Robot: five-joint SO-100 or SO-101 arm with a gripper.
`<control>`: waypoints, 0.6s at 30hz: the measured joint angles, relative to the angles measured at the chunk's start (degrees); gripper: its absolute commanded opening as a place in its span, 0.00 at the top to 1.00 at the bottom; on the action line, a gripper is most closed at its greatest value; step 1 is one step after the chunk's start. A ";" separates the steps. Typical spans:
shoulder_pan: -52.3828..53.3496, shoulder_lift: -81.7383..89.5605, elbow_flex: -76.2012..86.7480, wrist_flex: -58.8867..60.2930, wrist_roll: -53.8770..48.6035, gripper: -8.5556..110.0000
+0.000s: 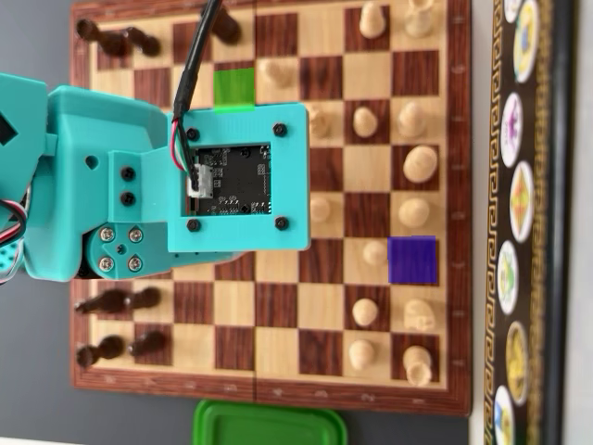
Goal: Play chess
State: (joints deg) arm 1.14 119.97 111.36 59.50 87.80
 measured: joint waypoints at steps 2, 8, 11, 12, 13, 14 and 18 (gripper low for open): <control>-0.97 1.41 1.49 0.00 0.00 0.86; -2.81 6.77 7.29 0.00 1.85 0.86; -4.66 9.14 10.37 0.00 2.55 0.86; -4.75 9.84 11.07 0.00 2.72 0.86; -4.92 10.46 11.60 0.00 2.72 0.86; -5.54 10.99 12.04 0.00 2.72 0.86; -8.26 11.78 13.10 0.00 2.72 0.86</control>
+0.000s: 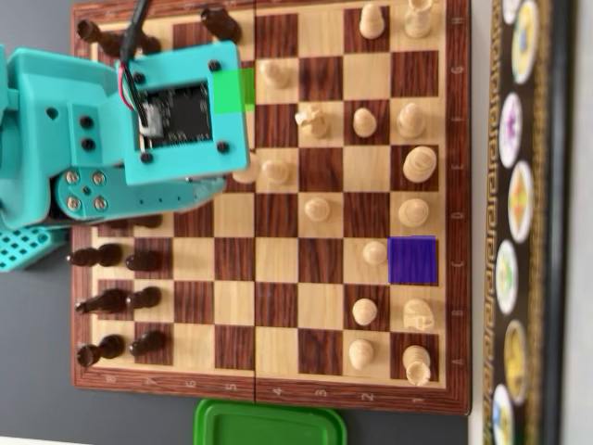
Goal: Play chess
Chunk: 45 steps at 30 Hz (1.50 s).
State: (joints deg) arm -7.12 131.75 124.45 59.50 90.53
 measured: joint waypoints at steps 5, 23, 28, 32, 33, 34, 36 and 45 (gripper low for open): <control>-4.13 0.00 0.44 0.00 0.00 0.86; -12.74 0.09 2.72 0.00 0.00 0.86; -14.85 -1.23 3.08 0.00 0.18 0.86; -16.44 -3.34 3.08 0.00 1.49 0.86; -17.05 -3.69 3.08 0.00 1.93 0.86; -17.49 -4.04 3.08 0.00 2.20 0.86; -17.75 -4.13 3.08 0.00 2.46 0.86; -20.74 -8.61 3.08 0.00 2.46 0.86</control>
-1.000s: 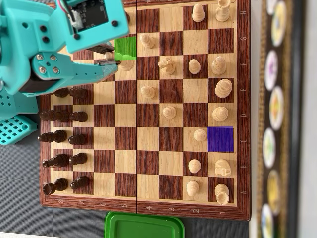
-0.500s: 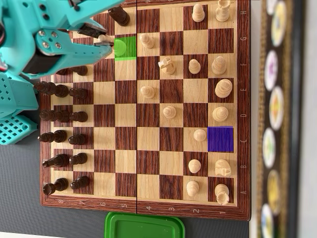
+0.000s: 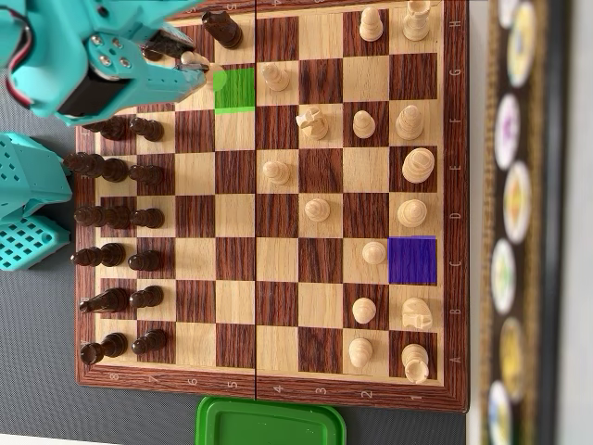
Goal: Play chess
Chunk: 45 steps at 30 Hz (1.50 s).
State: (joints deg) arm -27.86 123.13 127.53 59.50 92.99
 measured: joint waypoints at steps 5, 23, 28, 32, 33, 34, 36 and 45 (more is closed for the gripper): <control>0.00 -3.96 -2.20 -0.09 0.00 0.86; 0.00 -8.26 -4.75 -3.69 0.00 0.86; 0.18 -8.26 -4.75 -3.87 0.00 0.86; 0.18 -8.26 -4.75 -3.87 0.00 0.86; 0.18 -8.26 -4.75 -3.87 0.00 0.86; 0.18 -8.26 -4.75 -3.87 0.00 0.86; 0.18 -8.26 -4.75 -3.87 0.00 0.86; 1.14 -8.53 -4.04 -3.87 0.00 0.86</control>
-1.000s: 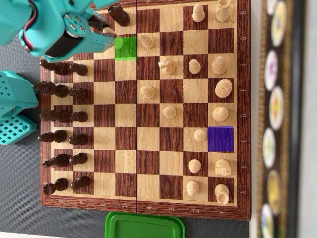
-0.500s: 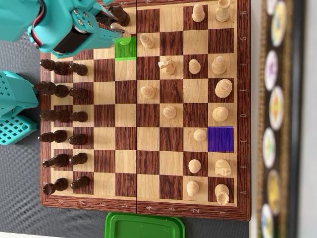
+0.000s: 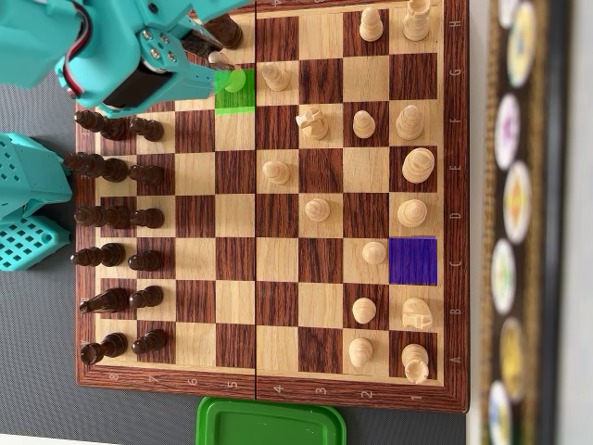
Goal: Play chess
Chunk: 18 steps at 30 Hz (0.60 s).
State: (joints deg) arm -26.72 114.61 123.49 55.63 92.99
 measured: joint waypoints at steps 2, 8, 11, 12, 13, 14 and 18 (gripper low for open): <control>0.18 0.00 0.00 0.00 0.00 0.86; 0.44 0.00 0.44 0.00 0.00 0.86; 0.44 0.18 1.76 -0.35 0.00 0.86; 0.44 0.18 1.76 -0.35 0.00 0.86; 0.44 0.18 1.76 -0.35 0.00 0.86; 0.44 0.18 1.76 -0.35 0.00 0.86; 0.44 0.18 1.76 -0.35 0.00 0.86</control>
State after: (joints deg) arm -26.28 114.79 125.24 55.28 92.99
